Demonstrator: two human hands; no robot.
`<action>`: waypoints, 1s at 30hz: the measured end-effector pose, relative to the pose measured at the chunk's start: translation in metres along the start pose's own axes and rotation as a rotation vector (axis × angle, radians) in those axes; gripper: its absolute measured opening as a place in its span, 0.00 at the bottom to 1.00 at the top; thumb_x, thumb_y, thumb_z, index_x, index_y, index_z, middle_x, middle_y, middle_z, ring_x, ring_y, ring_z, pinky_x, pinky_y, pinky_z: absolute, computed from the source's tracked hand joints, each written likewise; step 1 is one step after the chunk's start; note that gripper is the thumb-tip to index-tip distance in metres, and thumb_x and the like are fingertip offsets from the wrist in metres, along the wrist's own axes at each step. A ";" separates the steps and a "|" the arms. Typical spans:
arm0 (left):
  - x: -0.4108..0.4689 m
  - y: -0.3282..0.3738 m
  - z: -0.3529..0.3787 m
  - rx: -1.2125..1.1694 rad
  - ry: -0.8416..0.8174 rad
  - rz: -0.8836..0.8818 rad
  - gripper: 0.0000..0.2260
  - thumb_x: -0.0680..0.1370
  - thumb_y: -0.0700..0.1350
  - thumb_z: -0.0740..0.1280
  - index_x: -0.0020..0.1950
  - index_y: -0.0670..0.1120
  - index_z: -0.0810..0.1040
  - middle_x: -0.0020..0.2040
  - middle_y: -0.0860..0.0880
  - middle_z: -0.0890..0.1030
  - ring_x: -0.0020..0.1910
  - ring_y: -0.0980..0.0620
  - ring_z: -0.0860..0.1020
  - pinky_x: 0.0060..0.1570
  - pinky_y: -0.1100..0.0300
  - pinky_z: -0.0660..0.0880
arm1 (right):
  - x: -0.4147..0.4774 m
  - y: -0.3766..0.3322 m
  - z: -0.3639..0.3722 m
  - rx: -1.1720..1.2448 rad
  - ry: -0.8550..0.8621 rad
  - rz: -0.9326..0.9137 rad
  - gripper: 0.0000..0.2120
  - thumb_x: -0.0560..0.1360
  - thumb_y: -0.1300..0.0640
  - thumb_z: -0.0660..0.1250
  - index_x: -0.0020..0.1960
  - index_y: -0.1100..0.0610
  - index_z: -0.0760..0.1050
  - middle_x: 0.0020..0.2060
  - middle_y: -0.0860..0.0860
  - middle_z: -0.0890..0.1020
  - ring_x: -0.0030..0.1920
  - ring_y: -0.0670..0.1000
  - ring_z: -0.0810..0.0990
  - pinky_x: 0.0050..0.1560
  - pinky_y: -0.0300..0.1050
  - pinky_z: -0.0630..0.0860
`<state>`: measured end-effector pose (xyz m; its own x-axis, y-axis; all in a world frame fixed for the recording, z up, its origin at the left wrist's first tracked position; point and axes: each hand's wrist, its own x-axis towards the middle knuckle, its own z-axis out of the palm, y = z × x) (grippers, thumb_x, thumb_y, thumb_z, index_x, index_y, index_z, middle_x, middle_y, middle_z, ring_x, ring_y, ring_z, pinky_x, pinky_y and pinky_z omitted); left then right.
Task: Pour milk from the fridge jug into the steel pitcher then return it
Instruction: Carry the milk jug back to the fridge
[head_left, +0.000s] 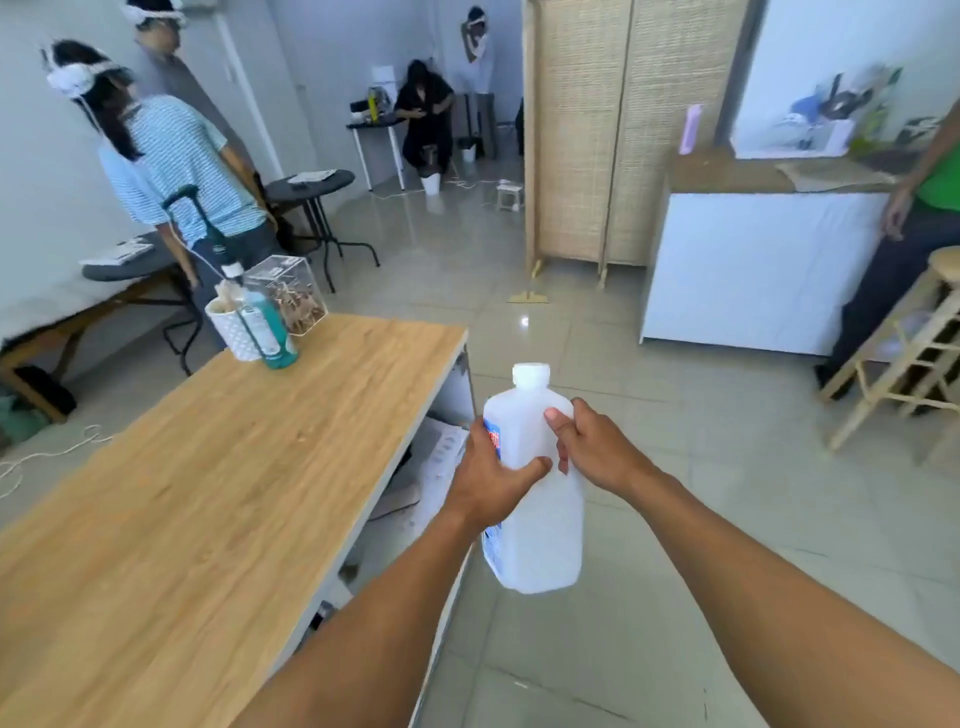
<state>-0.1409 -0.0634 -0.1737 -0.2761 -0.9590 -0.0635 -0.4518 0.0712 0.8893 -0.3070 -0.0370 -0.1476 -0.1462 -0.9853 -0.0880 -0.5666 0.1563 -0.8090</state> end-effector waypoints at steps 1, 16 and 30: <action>0.007 0.010 0.017 -0.001 -0.026 0.017 0.35 0.65 0.58 0.74 0.68 0.54 0.62 0.60 0.56 0.76 0.58 0.54 0.78 0.56 0.53 0.77 | -0.003 0.012 -0.017 -0.009 0.028 0.014 0.19 0.82 0.41 0.53 0.50 0.57 0.68 0.37 0.55 0.83 0.36 0.48 0.80 0.40 0.45 0.74; -0.011 0.169 0.327 0.090 -0.700 0.361 0.32 0.68 0.56 0.76 0.63 0.58 0.59 0.60 0.54 0.75 0.57 0.53 0.78 0.57 0.51 0.78 | -0.174 0.206 -0.247 0.112 0.592 0.411 0.17 0.82 0.41 0.52 0.51 0.54 0.67 0.39 0.56 0.83 0.41 0.53 0.81 0.42 0.46 0.75; -0.117 0.256 0.485 0.196 -1.132 0.576 0.38 0.63 0.61 0.74 0.66 0.56 0.59 0.59 0.55 0.75 0.56 0.50 0.79 0.56 0.48 0.80 | -0.363 0.243 -0.322 0.117 0.910 0.715 0.17 0.82 0.40 0.50 0.47 0.52 0.66 0.43 0.54 0.84 0.44 0.51 0.78 0.48 0.45 0.72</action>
<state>-0.6359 0.2005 -0.1585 -0.9917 -0.0176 -0.1274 -0.1175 0.5271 0.8416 -0.6527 0.3806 -0.1254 -0.9576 -0.2546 -0.1346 -0.0482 0.6024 -0.7967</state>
